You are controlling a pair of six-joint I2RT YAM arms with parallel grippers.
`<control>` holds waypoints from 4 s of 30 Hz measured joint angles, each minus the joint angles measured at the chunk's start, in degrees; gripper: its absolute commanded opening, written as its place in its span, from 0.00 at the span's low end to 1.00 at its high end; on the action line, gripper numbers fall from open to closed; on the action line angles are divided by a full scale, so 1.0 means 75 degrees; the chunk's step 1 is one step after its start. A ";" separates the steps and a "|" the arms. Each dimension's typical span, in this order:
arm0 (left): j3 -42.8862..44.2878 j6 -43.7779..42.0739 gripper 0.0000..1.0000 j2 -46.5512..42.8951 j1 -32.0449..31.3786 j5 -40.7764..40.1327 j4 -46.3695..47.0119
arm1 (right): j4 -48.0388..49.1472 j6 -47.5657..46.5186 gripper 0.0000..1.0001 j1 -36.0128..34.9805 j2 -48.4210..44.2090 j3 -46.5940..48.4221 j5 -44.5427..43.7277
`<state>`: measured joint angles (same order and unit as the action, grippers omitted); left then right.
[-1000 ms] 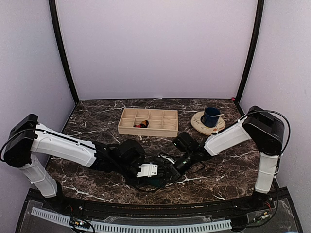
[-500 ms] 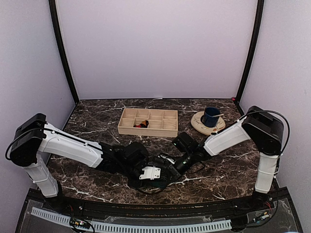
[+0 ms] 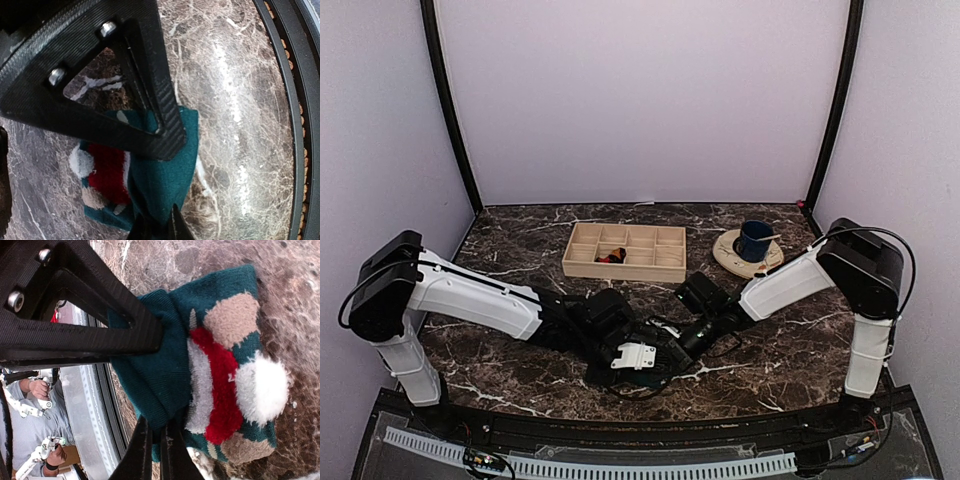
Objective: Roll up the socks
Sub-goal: Roll the sock at the center of the board.
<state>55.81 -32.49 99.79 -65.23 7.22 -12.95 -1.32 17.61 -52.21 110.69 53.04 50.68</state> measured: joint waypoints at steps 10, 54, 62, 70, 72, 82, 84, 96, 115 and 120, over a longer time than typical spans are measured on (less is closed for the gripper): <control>0.0595 0.0289 0.07 0.0373 0.0682 0.1402 -0.0857 | 0.0201 0.0064 0.19 0.0064 -0.0125 -0.0175 -0.0108; 0.2885 0.0705 0.08 0.2731 0.2235 0.5534 -0.4135 | 0.2107 -0.0629 0.34 -0.1489 -0.3943 -0.2926 -0.4913; 0.3005 0.0699 0.08 0.2882 0.2285 0.5759 -0.4345 | 0.1632 -0.1874 0.36 -0.2492 -0.3293 -0.2075 -0.6108; 0.3054 0.0673 0.08 0.3025 0.2337 0.5965 -0.4456 | 0.1169 -0.2789 0.36 -0.2981 -0.2425 -0.1539 -0.6752; 0.3057 0.0670 0.09 0.3042 0.2349 0.6000 -0.4462 | 0.1093 -0.2952 0.36 -0.3010 -0.2314 -0.1472 -0.6881; 0.3054 0.0612 0.09 0.3098 0.2384 0.6155 -0.4517 | 0.0845 -0.3640 0.37 -0.3080 -0.2020 -0.1151 -0.7440; 0.3057 0.0606 0.09 0.3098 0.2384 0.6167 -0.4520 | 0.0784 -0.3724 0.37 -0.3089 -0.1967 -0.1142 -0.7501; 0.3054 0.0513 0.10 0.3104 0.2384 0.6251 -0.4543 | 0.0737 -0.4019 0.36 -0.3092 -0.1711 -0.1049 -0.7685; 0.2926 0.0595 0.29 0.3072 0.2463 0.6175 -0.4526 | 0.0449 -0.4281 0.02 -0.2672 -0.1311 -0.0545 -0.7117; 0.2894 0.0755 0.31 0.2946 0.2463 0.5901 -0.4470 | 0.0286 -0.4202 0.00 -0.2576 -0.1311 -0.0469 -0.6799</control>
<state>77.52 -26.83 121.89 -46.76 51.48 -46.48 0.82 -13.91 -71.53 100.86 49.52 -0.32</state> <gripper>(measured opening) 0.301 0.060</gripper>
